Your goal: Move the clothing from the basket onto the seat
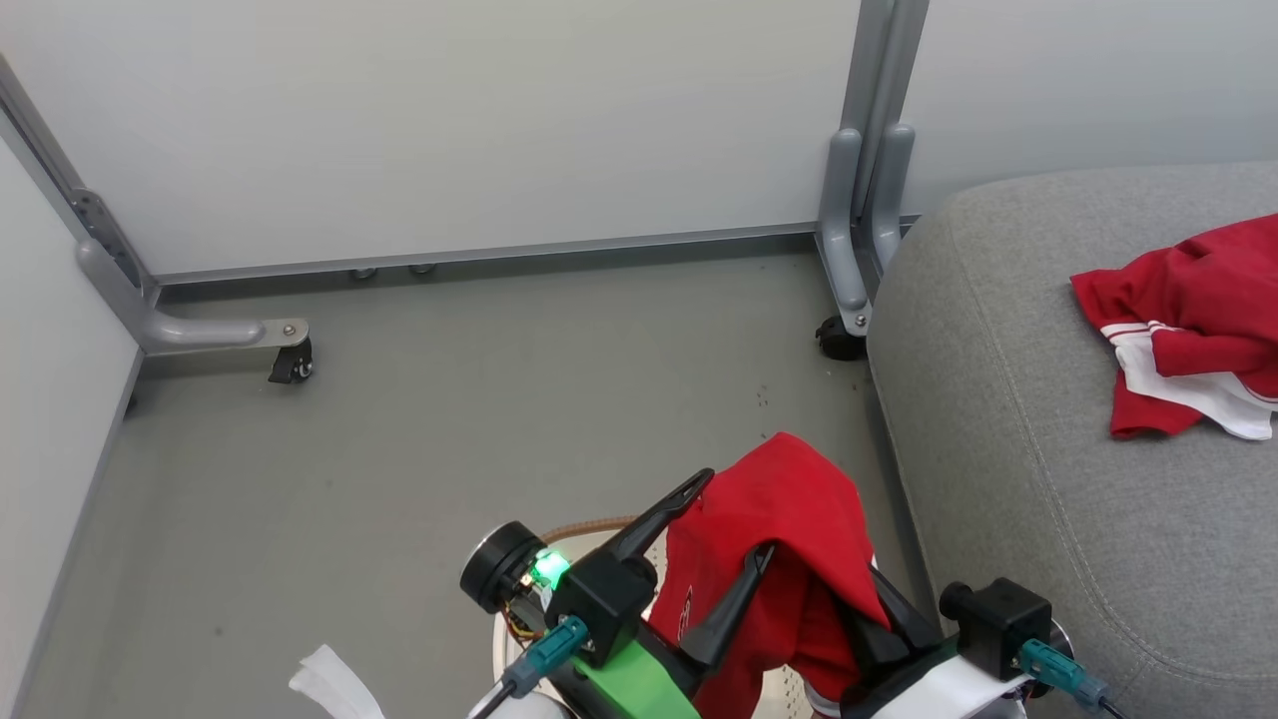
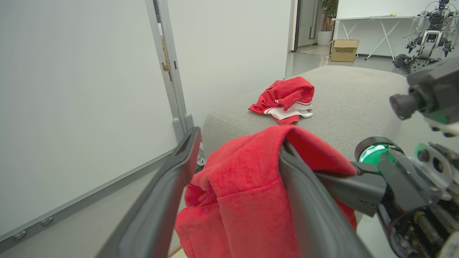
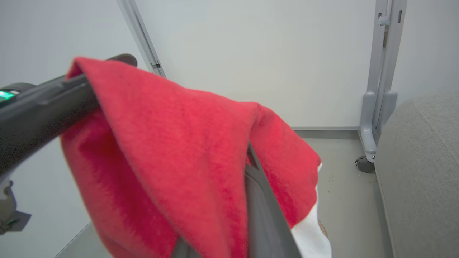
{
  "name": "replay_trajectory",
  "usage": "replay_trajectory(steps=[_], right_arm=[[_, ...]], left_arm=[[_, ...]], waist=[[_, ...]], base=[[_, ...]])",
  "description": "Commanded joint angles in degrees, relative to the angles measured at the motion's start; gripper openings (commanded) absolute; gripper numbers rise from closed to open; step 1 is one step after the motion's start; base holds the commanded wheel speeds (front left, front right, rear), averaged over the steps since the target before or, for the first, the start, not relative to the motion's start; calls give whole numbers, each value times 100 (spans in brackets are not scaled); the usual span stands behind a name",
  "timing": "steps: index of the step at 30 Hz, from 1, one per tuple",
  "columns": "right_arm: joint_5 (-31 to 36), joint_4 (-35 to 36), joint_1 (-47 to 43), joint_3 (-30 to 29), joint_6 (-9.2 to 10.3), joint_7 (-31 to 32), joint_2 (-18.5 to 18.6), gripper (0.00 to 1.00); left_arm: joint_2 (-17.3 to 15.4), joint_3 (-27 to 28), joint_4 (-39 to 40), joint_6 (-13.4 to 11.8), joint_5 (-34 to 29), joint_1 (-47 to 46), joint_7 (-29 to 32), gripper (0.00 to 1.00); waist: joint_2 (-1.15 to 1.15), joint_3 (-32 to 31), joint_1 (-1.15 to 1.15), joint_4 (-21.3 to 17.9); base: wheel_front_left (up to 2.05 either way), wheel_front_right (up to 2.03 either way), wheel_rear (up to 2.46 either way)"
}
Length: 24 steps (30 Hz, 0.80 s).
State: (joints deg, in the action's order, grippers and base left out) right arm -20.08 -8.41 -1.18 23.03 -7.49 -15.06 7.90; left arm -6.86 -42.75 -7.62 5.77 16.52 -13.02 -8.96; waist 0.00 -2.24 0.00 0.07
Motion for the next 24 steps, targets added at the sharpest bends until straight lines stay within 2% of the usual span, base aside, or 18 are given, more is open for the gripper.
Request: replay_trajectory(steps=[1, 16, 24], right_arm=[[-11, -8, -49, -3, 0, -17, 4, 0], [189, 82, 21, -275, 0, -17, -8, 0], [362, 136, 97, -508, 0, -17, -38, 0]], left_arm=[[-47, 1, -20, -16, 24, -95, -33, 100], [-46, -39, -101, -72, 96, -118, -123, 100], [-77, -31, -212, -105, 166, -16, -269, 100]], waist=[[0, 8, 0, 1], [0, 136, 0, -109], [0, 300, 0, -441]], base=[[0, 0, 0], [0, 0, 0], [0, 0, 0]])
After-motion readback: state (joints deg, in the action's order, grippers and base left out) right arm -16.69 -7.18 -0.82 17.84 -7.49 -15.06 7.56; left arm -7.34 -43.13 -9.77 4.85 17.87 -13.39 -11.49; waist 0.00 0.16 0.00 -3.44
